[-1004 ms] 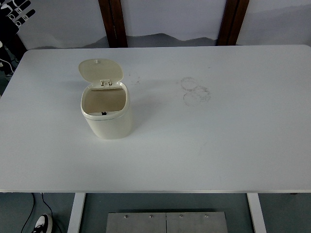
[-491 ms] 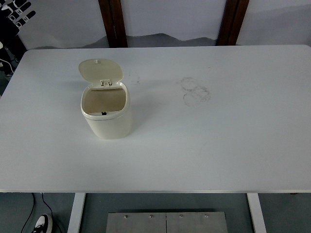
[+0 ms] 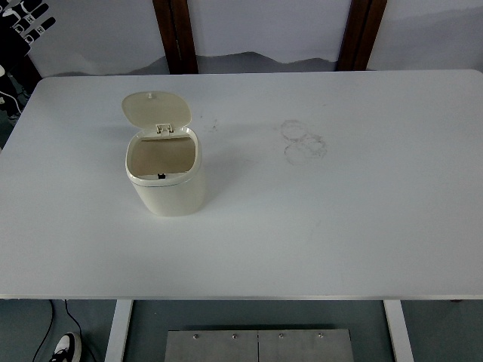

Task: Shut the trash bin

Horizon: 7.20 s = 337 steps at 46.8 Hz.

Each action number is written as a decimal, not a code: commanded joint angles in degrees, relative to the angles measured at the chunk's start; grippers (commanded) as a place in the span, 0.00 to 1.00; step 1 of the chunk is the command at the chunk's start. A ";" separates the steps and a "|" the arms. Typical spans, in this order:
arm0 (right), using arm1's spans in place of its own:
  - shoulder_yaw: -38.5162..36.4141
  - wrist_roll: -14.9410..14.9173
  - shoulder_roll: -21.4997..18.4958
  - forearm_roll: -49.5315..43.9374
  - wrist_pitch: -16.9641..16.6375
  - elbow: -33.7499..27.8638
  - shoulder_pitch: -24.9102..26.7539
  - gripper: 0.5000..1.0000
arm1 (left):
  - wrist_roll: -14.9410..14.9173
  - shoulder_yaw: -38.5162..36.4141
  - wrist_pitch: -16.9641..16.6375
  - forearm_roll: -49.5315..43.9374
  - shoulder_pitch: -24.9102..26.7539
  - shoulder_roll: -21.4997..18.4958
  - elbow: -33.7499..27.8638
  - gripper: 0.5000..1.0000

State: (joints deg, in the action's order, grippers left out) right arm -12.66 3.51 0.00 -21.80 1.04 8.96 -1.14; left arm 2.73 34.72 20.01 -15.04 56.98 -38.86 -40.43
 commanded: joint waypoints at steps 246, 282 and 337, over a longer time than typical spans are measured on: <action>0.00 0.00 0.00 -0.08 0.01 0.00 -0.09 0.99 | -37.73 -60.12 -10.70 -3.51 48.84 -2.10 -41.75 1.00; 0.00 0.00 0.00 -0.08 0.01 0.09 -0.09 0.99 | -37.73 -60.03 -10.61 -3.51 46.91 -1.92 -41.48 1.00; 0.00 0.00 0.00 -0.08 0.01 0.09 -0.09 0.99 | -37.73 -60.03 -10.70 -3.51 45.50 -2.36 -41.31 1.00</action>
State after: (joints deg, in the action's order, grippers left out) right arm -12.64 3.52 0.00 -21.88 1.07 9.02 -1.23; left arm -35.00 -25.31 9.31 -18.56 102.66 -41.17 -81.74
